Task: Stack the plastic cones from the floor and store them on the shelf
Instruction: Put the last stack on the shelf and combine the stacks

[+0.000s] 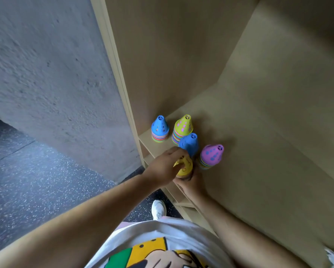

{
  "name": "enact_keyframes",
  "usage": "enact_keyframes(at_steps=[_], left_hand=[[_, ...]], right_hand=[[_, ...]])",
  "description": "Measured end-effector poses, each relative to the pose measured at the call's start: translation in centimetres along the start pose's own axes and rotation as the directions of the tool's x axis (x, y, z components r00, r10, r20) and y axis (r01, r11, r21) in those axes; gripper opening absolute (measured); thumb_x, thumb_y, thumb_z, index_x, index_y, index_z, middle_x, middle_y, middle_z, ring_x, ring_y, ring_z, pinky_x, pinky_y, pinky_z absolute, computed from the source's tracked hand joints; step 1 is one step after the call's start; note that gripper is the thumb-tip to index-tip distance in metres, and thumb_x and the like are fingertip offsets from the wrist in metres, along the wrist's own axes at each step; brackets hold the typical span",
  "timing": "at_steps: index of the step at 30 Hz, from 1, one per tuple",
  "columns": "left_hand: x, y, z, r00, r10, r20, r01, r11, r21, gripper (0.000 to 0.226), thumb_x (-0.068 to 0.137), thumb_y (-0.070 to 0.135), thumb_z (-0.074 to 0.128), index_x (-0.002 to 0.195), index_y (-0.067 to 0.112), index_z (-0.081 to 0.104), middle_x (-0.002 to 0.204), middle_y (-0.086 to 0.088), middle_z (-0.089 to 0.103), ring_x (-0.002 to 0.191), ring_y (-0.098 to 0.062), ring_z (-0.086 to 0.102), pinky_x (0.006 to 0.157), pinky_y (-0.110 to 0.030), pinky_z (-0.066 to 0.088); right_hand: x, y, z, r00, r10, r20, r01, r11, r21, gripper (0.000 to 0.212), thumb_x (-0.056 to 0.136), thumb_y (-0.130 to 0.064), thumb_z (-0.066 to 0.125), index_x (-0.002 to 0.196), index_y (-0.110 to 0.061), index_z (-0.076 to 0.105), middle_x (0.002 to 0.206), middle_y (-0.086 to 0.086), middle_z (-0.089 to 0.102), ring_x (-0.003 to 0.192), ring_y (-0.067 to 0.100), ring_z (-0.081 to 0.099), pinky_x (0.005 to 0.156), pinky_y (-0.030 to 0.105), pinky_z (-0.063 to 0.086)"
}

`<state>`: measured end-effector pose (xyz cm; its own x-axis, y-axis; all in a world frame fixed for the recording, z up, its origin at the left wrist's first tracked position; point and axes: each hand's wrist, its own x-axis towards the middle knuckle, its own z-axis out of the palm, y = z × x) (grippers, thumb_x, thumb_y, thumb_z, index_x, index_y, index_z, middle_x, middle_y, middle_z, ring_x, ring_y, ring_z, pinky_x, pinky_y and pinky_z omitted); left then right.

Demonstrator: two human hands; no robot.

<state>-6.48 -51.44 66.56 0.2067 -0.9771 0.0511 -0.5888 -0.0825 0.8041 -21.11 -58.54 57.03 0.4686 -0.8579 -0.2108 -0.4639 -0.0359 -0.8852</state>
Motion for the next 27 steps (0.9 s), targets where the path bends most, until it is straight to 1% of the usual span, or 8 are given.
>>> enact_keyframes(at_steps=[2, 4, 7, 11, 16, 20, 24, 27], left_hand=[[0.0, 0.3, -0.9, 0.999, -0.008, -0.042, 0.008, 1.0, -0.01, 0.035, 0.09, 0.015, 0.071, 0.123, 0.017, 0.061, 0.123, 0.001, 0.059, 0.108, -0.014, 0.057, 0.095, -0.04, 0.051], [0.1, 1.2, -2.5, 0.994, 0.042, -0.096, -0.043, 0.999, -0.009, 0.035, 0.091, 0.019, 0.071, 0.124, 0.02, 0.059, 0.123, 0.003, 0.059, 0.105, -0.009, 0.055, 0.092, -0.038, 0.052], [0.5, 2.8, -5.7, 0.977, 0.155, -0.149, -0.153, 0.988, 0.023, 0.032, 0.094, 0.024, 0.07, 0.123, 0.018, 0.06, 0.12, 0.001, 0.062, 0.107, -0.011, 0.058, 0.091, -0.038, 0.052], [1.8, 3.9, -10.3, 0.953, 0.227, -0.199, -0.215, 0.973, 0.081, 0.031, 0.097, 0.025, 0.068, 0.125, 0.018, 0.058, 0.123, -0.002, 0.062, 0.112, -0.02, 0.063, 0.09, -0.043, 0.054], [4.0, 4.1, -14.5, 0.924, 0.251, -0.29, -0.215, 0.965, 0.151, 0.032, 0.097, 0.021, 0.068, 0.127, 0.016, 0.058, 0.128, 0.001, 0.062, 0.116, -0.02, 0.063, 0.093, -0.045, 0.054], [5.4, 3.6, -15.7, 0.913, 0.224, -0.341, -0.158, 0.964, 0.213, 0.034, 0.097, 0.02, 0.065, 0.13, 0.011, 0.062, 0.132, -0.002, 0.064, 0.119, -0.023, 0.061, 0.098, -0.045, 0.052], [5.9, 2.2, -15.6, 0.928, 0.172, -0.329, -0.091, 0.965, 0.247, 0.042, 0.096, 0.014, 0.062, 0.137, 0.011, 0.059, 0.14, -0.003, 0.057, 0.121, -0.019, 0.057, 0.099, -0.033, 0.051], [6.0, 0.9, -14.7, 0.945, 0.11, -0.308, -0.028, 0.966, 0.258, 0.048, 0.095, 0.006, 0.064, 0.142, 0.008, 0.056, 0.144, -0.006, 0.052, 0.127, -0.02, 0.054, 0.103, -0.024, 0.045]], right_hand=[[-0.7, -0.9, 0.4, 1.0, 0.012, 0.005, -0.012, 0.999, 0.041, 0.068, 0.058, -0.037, 0.091, 0.117, -0.044, 0.058, 0.107, -0.006, 0.074, 0.098, 0.009, 0.072, 0.086, 0.046, 0.057], [-1.1, -2.5, 0.8, 0.999, 0.036, -0.008, -0.035, 0.995, 0.093, 0.067, 0.059, -0.036, 0.09, 0.114, -0.049, 0.054, 0.103, -0.005, 0.075, 0.093, 0.012, 0.072, 0.085, 0.049, 0.057], [-1.0, -6.0, 1.2, 0.999, 0.034, 0.0, -0.033, 0.982, 0.187, 0.063, 0.058, -0.036, 0.089, 0.11, -0.037, 0.054, 0.092, -0.002, 0.075, 0.083, 0.014, 0.073, 0.08, 0.049, 0.058], [0.8, -10.8, 1.9, 0.997, -0.073, -0.006, 0.072, 0.963, 0.259, 0.059, 0.064, -0.032, 0.089, 0.112, -0.02, 0.056, 0.092, -0.001, 0.075, 0.084, 0.013, 0.073, 0.078, 0.038, 0.058], [4.8, -15.2, 3.4, 0.984, -0.165, -0.062, 0.175, 0.96, 0.22, 0.055, 0.062, -0.043, 0.085, 0.106, -0.026, 0.057, 0.096, -0.003, 0.073, 0.089, 0.018, 0.072, 0.08, 0.046, 0.058], [7.1, -17.6, 4.2, 0.976, -0.198, -0.093, 0.213, 0.957, 0.198, 0.06, 0.061, -0.041, 0.081, 0.111, -0.015, 0.059, 0.098, 0.0, 0.072, 0.089, 0.016, 0.069, 0.078, 0.029, 0.054], [8.5, -17.5, 5.4, 0.982, -0.162, -0.099, 0.175, 0.974, 0.146, 0.055, 0.07, -0.011, 0.086, 0.118, -0.008, 0.06, 0.103, 0.001, 0.07, 0.089, 0.013, 0.063, 0.07, 0.004, 0.04], [9.1, -16.2, 6.6, 0.983, -0.148, -0.105, 0.159, 0.982, 0.103, 0.056, 0.071, -0.01, 0.086, 0.12, -0.008, 0.06, 0.102, -0.001, 0.066, 0.09, 0.011, 0.059, 0.07, -0.001, 0.035]])
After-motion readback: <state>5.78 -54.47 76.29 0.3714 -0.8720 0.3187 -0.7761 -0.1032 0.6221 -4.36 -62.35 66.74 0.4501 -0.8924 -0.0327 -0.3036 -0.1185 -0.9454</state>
